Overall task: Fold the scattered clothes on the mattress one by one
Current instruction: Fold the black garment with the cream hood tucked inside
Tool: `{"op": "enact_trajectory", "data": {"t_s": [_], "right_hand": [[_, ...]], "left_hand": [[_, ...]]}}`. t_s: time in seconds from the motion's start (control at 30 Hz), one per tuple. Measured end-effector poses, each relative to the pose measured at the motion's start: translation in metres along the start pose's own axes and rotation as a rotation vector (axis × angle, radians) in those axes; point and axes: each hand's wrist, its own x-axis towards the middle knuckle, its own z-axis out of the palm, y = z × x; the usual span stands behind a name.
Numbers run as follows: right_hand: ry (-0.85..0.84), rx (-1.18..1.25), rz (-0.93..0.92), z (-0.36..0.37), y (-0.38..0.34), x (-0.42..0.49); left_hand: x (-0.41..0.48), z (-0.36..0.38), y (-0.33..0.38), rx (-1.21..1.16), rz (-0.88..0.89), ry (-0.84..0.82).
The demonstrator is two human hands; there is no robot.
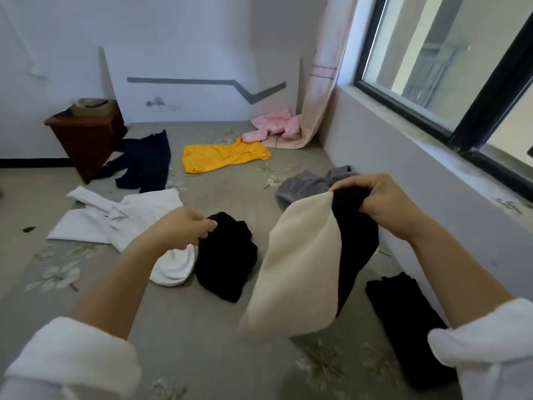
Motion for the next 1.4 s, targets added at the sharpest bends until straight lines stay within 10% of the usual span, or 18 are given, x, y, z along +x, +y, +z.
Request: {"op": "enact_trajectory", "data": {"t_s": [0.13,0.3,0.43,0.57,0.73,0.9,1.1,1.4], "right_hand": [[-0.119,0.01,0.056,-0.002,0.003,-0.016],[-0.377,-0.054,0.163,-0.005,0.016,-0.037],[-0.629,-0.141,0.226,-0.005,0.027,-0.061],[-0.737,-0.119,0.313,-0.004,0.037,-0.077],[-0.675,-0.081,0.38,-0.008,0.048,-0.089],[-0.196,-0.112,0.47,-0.035,0.076,-0.092],[-0.235,-0.08,0.413,-0.065,0.05,-0.073],[0.034,-0.894,0.266,-0.016,0.077,0.04]], "left_hand": [[0.013,0.069,0.006,-0.116,0.137,0.03],[0.006,0.169,-0.006,-0.809,-0.525,-0.563],[0.006,0.232,-0.03,-1.096,-0.693,-0.805],[0.014,0.241,-0.008,-1.191,-0.645,-0.626],[0.027,0.243,-0.006,-0.629,-0.505,-0.225],[0.041,0.162,0.008,-0.842,-0.364,-0.154],[0.017,0.042,0.02,-0.934,-0.046,-0.039],[0.071,-0.041,-0.006,-0.946,-0.155,0.209]]}}
